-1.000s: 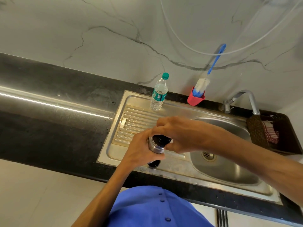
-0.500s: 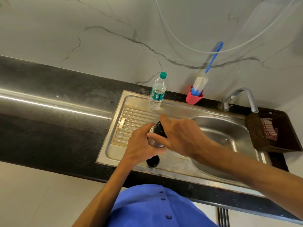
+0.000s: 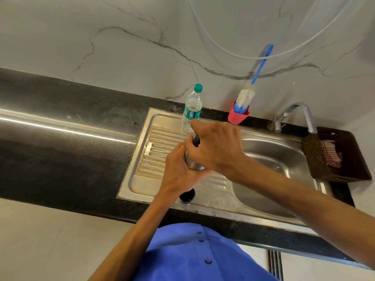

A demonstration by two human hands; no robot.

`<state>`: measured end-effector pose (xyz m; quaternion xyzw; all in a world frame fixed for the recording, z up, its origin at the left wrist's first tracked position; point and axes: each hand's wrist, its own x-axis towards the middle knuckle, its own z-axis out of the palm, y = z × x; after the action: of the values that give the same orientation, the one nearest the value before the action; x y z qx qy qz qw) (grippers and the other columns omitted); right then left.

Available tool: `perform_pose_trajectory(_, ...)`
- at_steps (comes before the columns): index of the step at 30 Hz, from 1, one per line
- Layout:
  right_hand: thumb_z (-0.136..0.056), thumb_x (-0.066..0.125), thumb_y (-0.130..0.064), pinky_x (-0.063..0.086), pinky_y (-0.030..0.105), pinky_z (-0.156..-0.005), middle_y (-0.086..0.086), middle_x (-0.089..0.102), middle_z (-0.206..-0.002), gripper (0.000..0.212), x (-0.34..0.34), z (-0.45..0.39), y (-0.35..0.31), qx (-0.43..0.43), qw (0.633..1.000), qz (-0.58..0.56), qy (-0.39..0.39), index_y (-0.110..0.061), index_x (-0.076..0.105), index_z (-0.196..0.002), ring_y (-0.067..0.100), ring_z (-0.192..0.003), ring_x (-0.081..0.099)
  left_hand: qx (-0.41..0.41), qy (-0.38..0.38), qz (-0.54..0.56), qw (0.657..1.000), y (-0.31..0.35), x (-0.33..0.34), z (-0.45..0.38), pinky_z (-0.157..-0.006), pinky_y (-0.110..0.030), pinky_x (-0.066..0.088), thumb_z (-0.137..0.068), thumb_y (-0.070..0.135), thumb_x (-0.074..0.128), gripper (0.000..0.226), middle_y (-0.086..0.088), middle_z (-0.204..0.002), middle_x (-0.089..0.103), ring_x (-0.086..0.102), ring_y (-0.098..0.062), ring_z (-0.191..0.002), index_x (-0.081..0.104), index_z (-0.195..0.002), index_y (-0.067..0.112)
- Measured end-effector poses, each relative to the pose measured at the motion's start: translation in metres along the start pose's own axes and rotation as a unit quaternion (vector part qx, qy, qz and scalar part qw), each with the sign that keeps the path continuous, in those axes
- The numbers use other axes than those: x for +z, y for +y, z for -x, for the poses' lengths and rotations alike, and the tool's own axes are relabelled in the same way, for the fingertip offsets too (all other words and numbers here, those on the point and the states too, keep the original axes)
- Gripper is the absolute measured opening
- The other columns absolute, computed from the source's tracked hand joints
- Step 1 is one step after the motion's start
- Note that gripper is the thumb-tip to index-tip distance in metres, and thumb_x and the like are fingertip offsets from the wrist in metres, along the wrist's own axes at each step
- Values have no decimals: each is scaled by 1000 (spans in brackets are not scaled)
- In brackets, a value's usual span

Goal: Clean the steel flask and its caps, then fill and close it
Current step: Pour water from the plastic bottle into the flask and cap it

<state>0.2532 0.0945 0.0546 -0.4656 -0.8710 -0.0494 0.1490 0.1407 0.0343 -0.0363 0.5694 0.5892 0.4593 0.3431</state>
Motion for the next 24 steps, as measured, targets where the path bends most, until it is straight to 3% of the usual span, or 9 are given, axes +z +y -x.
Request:
perform_pose_trajectory(2, -95, 43, -58, 18, 25, -51, -1, 53, -68, 35, -1, -3, 1, -6, 999, 32, -24, -24, 39, -88, 19, -53, 44, -5, 11, -2, 1000, -1, -3, -2, -81, -16, 56, -67, 35, 99, 63, 9, -100, 73, 70, -7, -94, 60, -116, 25)
perform_pose_trajectory(6, -101, 39, -64, 39, 26, -54, 0, 57, -100, 50, -19, -5, 19, -243, 960, -98, -100, -20, 50, -122, 18, -66, 54, 2, -46, 12, 999, -3, -35, -5, -71, -20, 56, -68, 15, 98, 53, 14, -90, 73, 72, -9, -85, 63, -103, 33)
perform_pose_trajectory(9, -99, 43, -62, 41, 30, -51, -1, 56, -84, 46, -14, -6, 29, -293, 942, -116, -120, -20, 52, -113, 20, -57, 50, 51, -98, -19, 994, 4, -44, -4, -71, -29, 56, -66, 8, 95, 52, 9, -90, 71, 70, -18, -82, 63, -101, 30)
perform_pose_trajectory(12, -95, 39, -59, 28, 26, -51, -3, 58, -65, 39, 8, -1, 14, -185, 975, -114, -50, -23, 51, -91, 19, -50, 46, 28, -46, -44, 998, 0, -34, 2, -74, -21, 53, -65, 15, 95, 55, 12, -95, 69, 68, -11, -88, 61, -103, 34)
perform_pose_trajectory(15, -92, 41, -62, 31, 27, -55, 1, 69, -82, 36, 19, -7, -7, -2, 995, -86, -52, -27, 41, -88, 21, -64, 57, -39, 39, -24, 998, -3, -20, 10, -73, -14, 52, -64, 18, 98, 59, 13, -93, 70, 68, -5, -87, 59, -105, 34)
perform_pose_trajectory(17, -96, 44, -65, 37, 31, -62, 1, 64, -90, 40, 17, -11, -14, 44, 993, -56, -96, -24, 45, -97, 21, -74, 57, -60, 34, -5, 998, -7, -21, 11, -71, -10, 52, -65, 14, 99, 56, 14, -89, 71, 69, 2, -85, 60, -102, 31)
perform_pose_trajectory(20, -101, 47, -60, 44, 33, -60, 2, 61, -88, 46, 6, -11, -16, -115, 985, -115, -55, -17, 52, -117, 18, -66, 54, -54, -40, 4, 998, -10, -40, 8, -67, -19, 55, -67, 12, 97, 43, 9, -80, 74, 74, -6, -79, 68, -97, 21)
perform_pose_trajectory(22, -100, 54, -47, 39, 28, -53, 4, 58, -86, 36, 2, -16, -6, -283, 945, -158, -39, -13, 59, -111, 16, -56, 47, -19, -103, 1, 994, -6, -50, 6, -66, -23, 54, -68, 8, 94, 39, 11, -78, 73, 73, -10, -76, 67, -92, 23)
perform_pose_trajectory(24, -96, 61, -37, 33, 26, -50, 5, 55, -81, 26, 8, -19, 2, -376, 915, -143, -8, -11, 64, -98, 17, -52, 42, 12, -130, -11, 991, 1, -52, 4, -64, -20, 49, -70, 5, 92, 39, 13, -73, 69, 70, -8, -71, 64, -82, 29)
